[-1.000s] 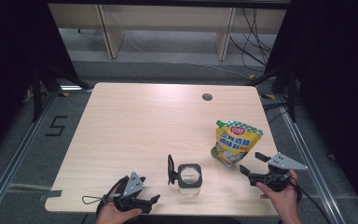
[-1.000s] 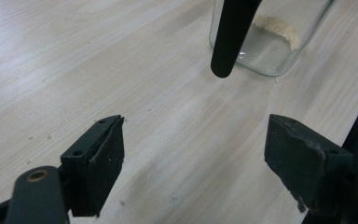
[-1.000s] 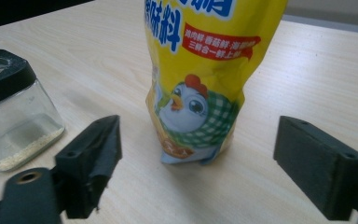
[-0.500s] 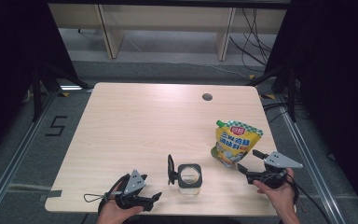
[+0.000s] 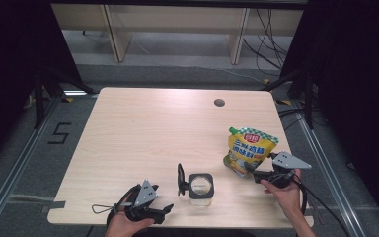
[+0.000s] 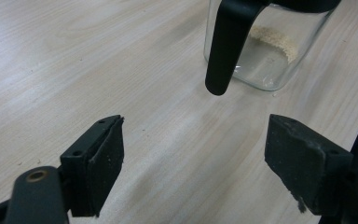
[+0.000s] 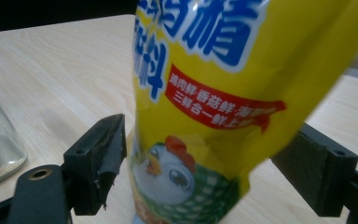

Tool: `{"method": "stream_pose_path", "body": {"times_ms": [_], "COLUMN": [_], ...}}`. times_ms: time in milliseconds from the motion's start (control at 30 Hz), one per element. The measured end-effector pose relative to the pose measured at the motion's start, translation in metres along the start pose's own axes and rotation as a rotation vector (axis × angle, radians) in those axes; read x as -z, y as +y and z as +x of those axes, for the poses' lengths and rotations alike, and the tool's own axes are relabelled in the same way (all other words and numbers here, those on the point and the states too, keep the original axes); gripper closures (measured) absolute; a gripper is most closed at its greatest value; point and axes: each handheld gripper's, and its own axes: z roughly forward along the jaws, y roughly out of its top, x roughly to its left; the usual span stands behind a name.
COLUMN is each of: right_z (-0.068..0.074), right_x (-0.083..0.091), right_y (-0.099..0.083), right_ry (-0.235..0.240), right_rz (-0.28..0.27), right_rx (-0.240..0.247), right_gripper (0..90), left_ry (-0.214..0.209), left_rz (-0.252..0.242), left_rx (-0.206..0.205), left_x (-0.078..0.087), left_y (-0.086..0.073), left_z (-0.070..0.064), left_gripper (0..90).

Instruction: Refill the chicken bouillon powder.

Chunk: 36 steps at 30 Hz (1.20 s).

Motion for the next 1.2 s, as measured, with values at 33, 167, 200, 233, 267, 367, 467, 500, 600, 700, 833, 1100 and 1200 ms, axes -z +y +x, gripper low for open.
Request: {"method": "stream_pose_path", "body": {"times_ms": [33, 167, 200, 233, 267, 367, 467, 500, 600, 700, 833, 1100, 1200], "right_z": [0.0, 0.003, 0.003, 0.002, 0.003, 0.004, 0.003, 0.001, -0.002, -0.001, -0.001, 0.001, 0.0], "right_x": [-0.002, -0.006, -0.005, -0.007, -0.007, -0.009, -0.012, -0.015, -0.021, -0.024, -0.027, -0.031, -0.035], "right_y": [-0.001, -0.002, -0.002, -0.002, -0.003, -0.004, -0.005, -0.005, -0.007, -0.008, -0.01, -0.011, -0.009], "right_ry": [0.009, 0.024, 0.034, 0.037, 0.032, 0.046, 0.047, 0.046, 0.064, 0.06, 0.062, 0.062, 0.071], "right_rz": [0.017, 0.012, 0.027, 0.026, 0.037, 0.044, 0.052, 0.046, 0.04, 0.066, 0.081, 0.085, 0.071], "right_rx": [0.016, 0.027, 0.028, 0.048, 0.044, 0.027, 0.049, 0.062, 0.046, 0.104, 0.091, 0.092, 0.108], "right_gripper": [19.9, 20.7, 20.7, 20.7, 20.6, 20.3, 20.4, 21.4, 23.2, 21.3, 21.9, 21.6, 20.8], "left_ry": [0.003, -0.002, -0.004, -0.004, -0.005, 0.0, -0.007, -0.004, -0.008, -0.007, -0.016, -0.012, -0.022], "left_rz": [0.006, 0.005, 0.005, 0.002, -0.007, -0.003, -0.008, -0.005, -0.013, 0.002, -0.015, 0.014, 0.005], "left_rx": [-0.007, -0.026, -0.022, -0.02, -0.017, 0.005, -0.014, -0.015, -0.011, -0.011, 0.014, -0.016, -0.022], "left_x": [0.0, 0.0, 0.0, 0.0, -0.001, -0.001, -0.001, -0.001, -0.001, -0.001, -0.003, -0.004, -0.005], "left_y": [0.0, 0.0, 0.0, 0.0, 0.0, 0.0, 0.0, 0.001, 0.001, 0.0, 0.0, 0.0, 0.001], "left_z": [0.001, 0.003, 0.002, 0.001, 0.001, -0.001, 0.001, 0.001, 0.001, 0.001, -0.002, 0.0, -0.001], "left_gripper": [19.5, 19.5, 19.6, 19.6, 19.6, 19.6, 19.6, 19.7, 19.7, 19.7, 19.8, 19.9, 19.8]}}
